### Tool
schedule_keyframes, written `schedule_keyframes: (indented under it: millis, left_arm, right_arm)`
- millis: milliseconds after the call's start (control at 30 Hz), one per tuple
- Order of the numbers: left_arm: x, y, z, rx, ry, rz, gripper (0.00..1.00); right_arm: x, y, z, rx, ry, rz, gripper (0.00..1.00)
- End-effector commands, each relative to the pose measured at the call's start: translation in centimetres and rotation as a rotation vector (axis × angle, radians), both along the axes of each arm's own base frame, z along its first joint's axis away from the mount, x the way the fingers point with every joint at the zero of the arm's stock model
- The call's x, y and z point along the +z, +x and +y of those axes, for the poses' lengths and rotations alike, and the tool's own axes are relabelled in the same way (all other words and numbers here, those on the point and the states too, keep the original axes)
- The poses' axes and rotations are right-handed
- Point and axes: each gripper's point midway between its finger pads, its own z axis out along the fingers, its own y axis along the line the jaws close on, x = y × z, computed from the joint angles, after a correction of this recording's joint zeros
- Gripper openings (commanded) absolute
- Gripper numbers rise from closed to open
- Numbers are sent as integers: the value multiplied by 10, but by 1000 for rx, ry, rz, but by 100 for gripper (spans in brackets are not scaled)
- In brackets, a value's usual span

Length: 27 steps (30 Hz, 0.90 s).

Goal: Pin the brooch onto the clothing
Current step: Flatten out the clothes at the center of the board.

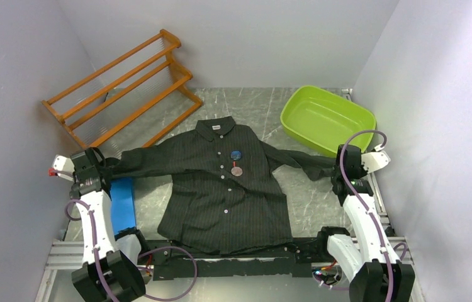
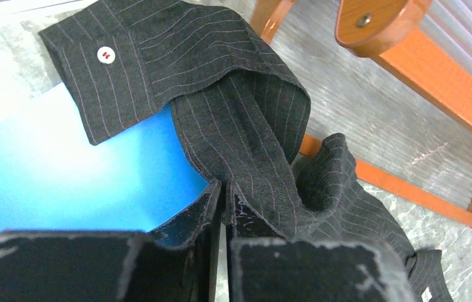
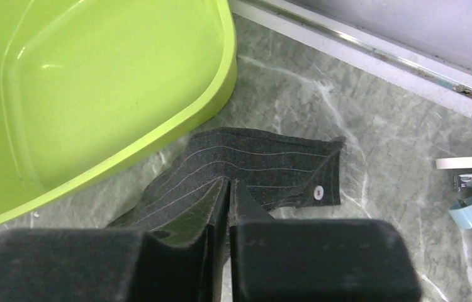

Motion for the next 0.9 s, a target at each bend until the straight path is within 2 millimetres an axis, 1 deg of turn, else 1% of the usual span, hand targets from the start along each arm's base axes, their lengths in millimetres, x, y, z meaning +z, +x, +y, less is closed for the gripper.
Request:
schedule_keyframes:
  millis: [0, 33, 67, 100, 133, 167, 200, 233, 300, 367, 400, 433, 533, 633, 700, 800, 867]
  left_arm:
    - [19, 0, 6, -9, 34, -11, 30]
    - [22, 1, 4, -26, 34, -15, 44]
    - [25, 3, 1, -50, 30, -24, 62]
    - [29, 6, -1, -82, 41, -31, 77]
    - [35, 11, -7, -134, 39, -47, 87]
    - [39, 14, -11, -173, 38, -55, 92]
    - [45, 19, -18, -230, 34, -72, 94]
    - [49, 22, -24, -271, 26, -87, 94]
    - [57, 28, -39, -355, -8, -114, 94]
    - [62, 33, -57, -456, -40, -141, 94]
    - [64, 35, -66, -497, -60, -158, 94]
    - [68, 39, -78, -557, -74, -189, 94]
    - [72, 44, -113, -713, -97, -242, 94]
    - [69, 49, -144, -839, -80, -230, 94]
    - [62, 53, -165, -912, -66, -205, 94]
    - [48, 62, -203, -1043, -73, -160, 90]
    - [39, 69, -223, -1111, -63, -111, 87]
  right_arm:
    - [33, 10, -4, -20, -8, -94, 14]
    - [37, 14, -1, 12, -11, -100, 20]
    - [40, 17, 2, 40, -10, -101, 28]
    - [43, 19, 4, 62, -14, -102, 40]
    - [47, 22, 7, 87, -15, -106, 57]
    - [50, 26, 13, 134, -11, -106, 75]
    - [54, 30, 19, 179, -10, -110, 87]
    - [60, 35, 24, 227, -14, -121, 92]
    - [72, 47, 41, 350, -11, -155, 97]
    - [85, 58, 65, 518, -20, -197, 99]
    - [91, 63, 78, 604, -14, -222, 100]
    - [101, 69, 95, 707, -13, -276, 100]
    - [110, 78, 138, 949, 38, -349, 100]
    - [107, 90, 170, 1109, 75, -318, 99]
    - [100, 97, 197, 1208, 72, -254, 99]
    - [84, 108, 229, 1302, 19, -120, 99]
    - [69, 118, 247, 1341, -11, -30, 97]
